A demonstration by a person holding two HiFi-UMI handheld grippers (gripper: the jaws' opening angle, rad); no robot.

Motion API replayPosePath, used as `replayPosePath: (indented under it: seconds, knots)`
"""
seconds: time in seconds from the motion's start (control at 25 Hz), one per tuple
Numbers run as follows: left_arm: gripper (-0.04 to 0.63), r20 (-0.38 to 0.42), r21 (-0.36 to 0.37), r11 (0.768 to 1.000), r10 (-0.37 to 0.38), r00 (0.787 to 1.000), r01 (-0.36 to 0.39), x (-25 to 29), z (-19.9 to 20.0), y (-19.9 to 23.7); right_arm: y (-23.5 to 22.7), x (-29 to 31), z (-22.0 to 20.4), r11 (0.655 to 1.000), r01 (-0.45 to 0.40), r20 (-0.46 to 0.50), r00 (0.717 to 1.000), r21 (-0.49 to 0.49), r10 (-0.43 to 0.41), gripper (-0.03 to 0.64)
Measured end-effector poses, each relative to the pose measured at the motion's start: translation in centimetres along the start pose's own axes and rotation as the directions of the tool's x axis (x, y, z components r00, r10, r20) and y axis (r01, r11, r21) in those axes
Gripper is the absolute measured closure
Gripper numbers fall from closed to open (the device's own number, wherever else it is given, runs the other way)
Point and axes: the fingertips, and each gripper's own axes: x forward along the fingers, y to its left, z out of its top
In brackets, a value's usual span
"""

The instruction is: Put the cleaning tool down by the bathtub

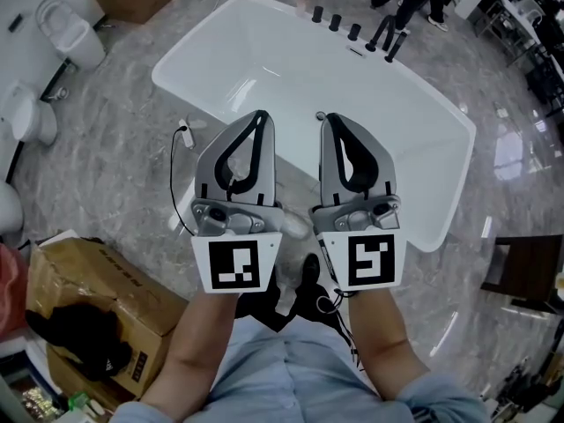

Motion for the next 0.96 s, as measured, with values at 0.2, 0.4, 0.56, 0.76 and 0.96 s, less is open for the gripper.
replayPosePath:
  seconds: [0.2,0.4,0.56,0.76,0.96]
  knots:
    - [0.580,0.005,-0.007,1.000,-0.011,1.000,0.011,-0.1,-0.1,-0.1,0.2,0.0,0.0,1.000,0.006,-0.001,1.000,-0.004,-0.006,0.604]
    - [0.580,0.006,-0.017,1.000,-0.013,1.000,0.013,-0.1,-0.2,-0.1,0.3,-0.1,0.0,1.000,0.012,0.003,1.000,-0.003,-0.012,0.604]
    - [0.580,0.005,-0.011,1.000,-0.018,1.000,0.018,-0.1,-0.2,0.0,0.4,0.0,-0.1,1.000,0.016,0.002,1.000,-0.001,-0.016,0.604]
    - [0.580,0.007,-0.008,1.000,-0.018,1.000,0.018,-0.2,-0.2,0.0,0.9,-0.4,-1.0,1.000,-0.006,-0.034,0.999,0.007,0.006,0.604]
    - [0.580,0.007,-0.009,1.000,-0.016,1.000,0.016,-0.5,-0.2,0.2,1.2,-0.5,-1.0,1.000,-0.004,-0.036,0.999,0.007,0.004,0.604]
